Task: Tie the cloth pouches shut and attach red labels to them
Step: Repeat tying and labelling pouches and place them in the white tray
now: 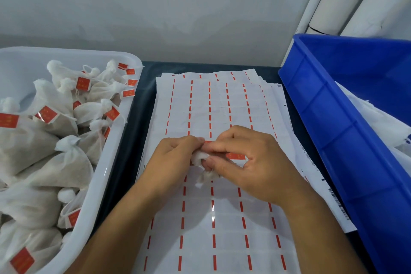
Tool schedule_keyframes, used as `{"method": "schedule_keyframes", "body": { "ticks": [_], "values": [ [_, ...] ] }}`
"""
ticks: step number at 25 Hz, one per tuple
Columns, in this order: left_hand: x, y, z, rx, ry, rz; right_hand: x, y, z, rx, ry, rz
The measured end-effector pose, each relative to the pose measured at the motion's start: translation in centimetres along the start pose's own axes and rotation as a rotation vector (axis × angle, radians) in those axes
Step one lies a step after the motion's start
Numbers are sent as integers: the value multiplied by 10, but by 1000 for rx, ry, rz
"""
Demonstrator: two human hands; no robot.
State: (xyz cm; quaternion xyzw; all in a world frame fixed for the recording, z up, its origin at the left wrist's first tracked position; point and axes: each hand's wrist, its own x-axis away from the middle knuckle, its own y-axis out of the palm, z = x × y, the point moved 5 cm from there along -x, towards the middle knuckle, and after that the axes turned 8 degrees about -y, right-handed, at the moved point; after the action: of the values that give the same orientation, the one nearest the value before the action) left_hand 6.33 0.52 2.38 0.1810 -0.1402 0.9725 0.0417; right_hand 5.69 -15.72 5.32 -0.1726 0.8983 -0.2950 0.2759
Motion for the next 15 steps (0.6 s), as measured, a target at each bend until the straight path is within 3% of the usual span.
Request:
{"method": "schedule_keyframes", "body": {
  "ticks": [7,11,15],
  "values": [
    [-2,-10,-12,16,-152,-64,1,6,1,100,19,-43],
    [0,-9,-8,-62,-37,-92,0,4,4,152,43,-1],
    [2,-6,2,-27,176,-213,-2,-3,6,5,74,135]
  ]
}}
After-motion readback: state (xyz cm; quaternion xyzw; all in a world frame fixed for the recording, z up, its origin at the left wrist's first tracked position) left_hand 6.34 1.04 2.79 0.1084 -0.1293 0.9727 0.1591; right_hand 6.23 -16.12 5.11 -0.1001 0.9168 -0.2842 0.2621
